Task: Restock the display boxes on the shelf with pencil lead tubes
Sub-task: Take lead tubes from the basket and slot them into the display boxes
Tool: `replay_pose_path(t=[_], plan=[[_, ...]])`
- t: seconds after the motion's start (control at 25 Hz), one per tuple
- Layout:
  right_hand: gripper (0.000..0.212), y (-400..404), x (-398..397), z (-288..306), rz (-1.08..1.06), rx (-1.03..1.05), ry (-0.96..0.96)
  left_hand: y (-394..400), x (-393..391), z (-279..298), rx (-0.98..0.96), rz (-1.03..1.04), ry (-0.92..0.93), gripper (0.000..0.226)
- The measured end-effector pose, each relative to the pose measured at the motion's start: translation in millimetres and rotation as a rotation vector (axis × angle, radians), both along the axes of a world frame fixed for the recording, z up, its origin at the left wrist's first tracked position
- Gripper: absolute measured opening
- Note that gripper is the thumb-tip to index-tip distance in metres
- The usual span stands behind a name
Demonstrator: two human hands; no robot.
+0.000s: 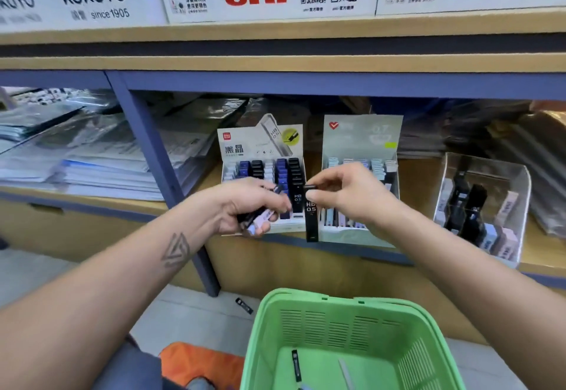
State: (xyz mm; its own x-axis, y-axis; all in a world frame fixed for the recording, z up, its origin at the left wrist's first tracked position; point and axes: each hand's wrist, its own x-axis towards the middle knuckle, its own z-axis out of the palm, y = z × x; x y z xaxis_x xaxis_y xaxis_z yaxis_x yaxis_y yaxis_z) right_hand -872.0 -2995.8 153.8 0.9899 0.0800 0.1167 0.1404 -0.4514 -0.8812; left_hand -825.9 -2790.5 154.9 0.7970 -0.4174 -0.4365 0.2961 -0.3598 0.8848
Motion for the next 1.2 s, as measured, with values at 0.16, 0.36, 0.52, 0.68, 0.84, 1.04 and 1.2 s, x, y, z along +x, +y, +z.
replay_pose_path(t=[0.16,0.36,0.52,0.68,0.84,1.04,1.2], plan=[[0.012,3.2,10.0,4.4,0.018,0.141,0.023,5.0,-1.8,8.4,-0.010,-0.030,-0.031,0.017],[0.006,8.9,18.5,7.7,-0.042,0.026,-0.039,14.8,1.0,1.7,0.050,-0.012,-0.045,0.013],[0.008,15.5,24.0,5.1,-0.125,-0.498,-0.294,18.4,7.6,-2.2,0.036,0.066,-0.008,0.011],[0.016,25.6,30.2,-9.4,-0.116,-0.600,-0.371,15.6,10.0,-4.8,0.025,0.083,0.014,0.013],[0.014,29.5,34.1,-13.7,-0.113,-0.643,-0.381,14.6,10.5,-6.4,0.032,0.066,0.021,0.013],[0.012,27.8,36.3,-12.4,-0.088,-0.710,-0.320,16.6,9.8,-4.5,0.029,0.065,0.012,0.013],[0.025,35.1,39.6,-21.6,-0.108,-0.969,-0.445,14.4,6.9,-3.5,0.019,0.066,0.014,0.009]])
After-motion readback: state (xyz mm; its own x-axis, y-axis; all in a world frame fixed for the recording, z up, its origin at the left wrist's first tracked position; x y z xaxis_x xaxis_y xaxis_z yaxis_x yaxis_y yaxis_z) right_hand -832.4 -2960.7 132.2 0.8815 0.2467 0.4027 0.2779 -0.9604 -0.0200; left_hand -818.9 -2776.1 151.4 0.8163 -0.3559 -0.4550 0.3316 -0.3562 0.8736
